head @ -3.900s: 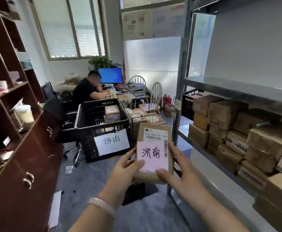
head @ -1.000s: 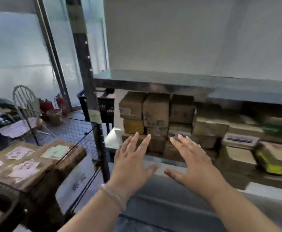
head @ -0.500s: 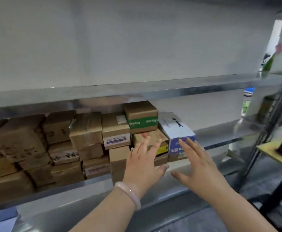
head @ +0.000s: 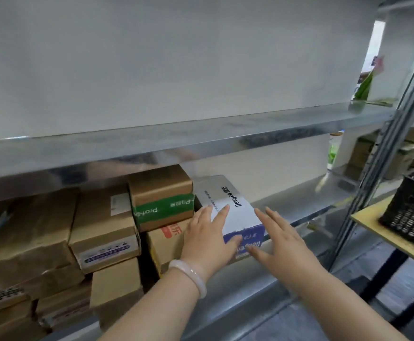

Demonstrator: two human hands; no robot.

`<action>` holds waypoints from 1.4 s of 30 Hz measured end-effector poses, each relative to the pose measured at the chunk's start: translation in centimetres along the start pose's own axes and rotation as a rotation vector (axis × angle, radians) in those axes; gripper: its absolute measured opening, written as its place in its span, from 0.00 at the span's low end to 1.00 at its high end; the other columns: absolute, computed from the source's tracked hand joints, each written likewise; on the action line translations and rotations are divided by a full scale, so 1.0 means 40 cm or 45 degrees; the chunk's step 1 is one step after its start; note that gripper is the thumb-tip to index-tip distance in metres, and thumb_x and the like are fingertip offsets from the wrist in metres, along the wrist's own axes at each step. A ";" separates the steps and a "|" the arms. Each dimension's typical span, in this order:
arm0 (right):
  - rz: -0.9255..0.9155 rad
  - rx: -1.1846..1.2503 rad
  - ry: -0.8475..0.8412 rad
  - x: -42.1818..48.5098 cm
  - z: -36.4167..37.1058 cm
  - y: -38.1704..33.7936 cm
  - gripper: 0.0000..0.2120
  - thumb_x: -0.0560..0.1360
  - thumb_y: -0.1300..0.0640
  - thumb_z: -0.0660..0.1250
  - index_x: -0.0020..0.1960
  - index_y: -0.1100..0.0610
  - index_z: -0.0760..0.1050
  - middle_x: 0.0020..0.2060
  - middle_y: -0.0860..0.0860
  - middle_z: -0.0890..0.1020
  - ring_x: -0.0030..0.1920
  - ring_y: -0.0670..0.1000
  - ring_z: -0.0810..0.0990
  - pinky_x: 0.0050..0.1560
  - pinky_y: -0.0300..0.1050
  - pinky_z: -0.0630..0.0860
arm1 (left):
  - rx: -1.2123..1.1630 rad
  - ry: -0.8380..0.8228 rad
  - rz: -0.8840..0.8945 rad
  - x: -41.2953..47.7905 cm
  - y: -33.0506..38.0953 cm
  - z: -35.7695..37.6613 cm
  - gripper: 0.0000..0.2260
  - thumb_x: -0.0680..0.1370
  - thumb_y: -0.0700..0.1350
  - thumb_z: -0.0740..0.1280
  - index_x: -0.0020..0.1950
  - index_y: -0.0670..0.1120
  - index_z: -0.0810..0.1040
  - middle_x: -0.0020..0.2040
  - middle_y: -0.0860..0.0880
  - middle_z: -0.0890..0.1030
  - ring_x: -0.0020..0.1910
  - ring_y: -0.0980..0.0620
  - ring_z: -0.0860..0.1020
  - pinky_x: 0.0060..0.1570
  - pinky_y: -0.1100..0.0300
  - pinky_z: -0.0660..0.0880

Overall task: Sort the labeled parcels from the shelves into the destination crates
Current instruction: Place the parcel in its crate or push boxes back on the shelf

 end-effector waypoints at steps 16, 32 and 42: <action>0.411 0.539 -0.286 0.344 0.149 0.166 0.36 0.74 0.39 0.67 0.77 0.47 0.59 0.70 0.48 0.72 0.65 0.50 0.75 0.61 0.48 0.73 | 0.218 -0.246 -0.285 0.211 -0.059 0.103 0.33 0.78 0.65 0.57 0.80 0.58 0.52 0.81 0.41 0.47 0.78 0.38 0.49 0.76 0.46 0.51; 0.073 1.206 -0.182 0.192 -0.042 0.271 0.19 0.77 0.59 0.66 0.63 0.42 0.76 0.56 0.41 0.82 0.56 0.42 0.80 0.60 0.48 0.76 | -0.546 0.365 -0.736 0.101 0.158 0.160 0.34 0.76 0.58 0.70 0.79 0.59 0.58 0.81 0.49 0.50 0.79 0.48 0.49 0.75 0.52 0.55; -0.408 0.913 -0.307 0.010 -0.128 0.308 0.30 0.66 0.49 0.75 0.64 0.31 0.71 0.72 0.40 0.65 0.74 0.39 0.56 0.71 0.48 0.63 | -0.917 0.400 -0.933 -0.054 0.297 0.196 0.53 0.51 0.76 0.69 0.73 0.67 0.57 0.65 0.58 0.65 0.73 0.48 0.63 0.67 0.55 0.64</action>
Point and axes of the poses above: each hand's wrist, its own x-axis towards the middle knuckle, its own z-axis out of the palm, y = z × x, the point moved 7 cm from there along x, towards the middle knuckle
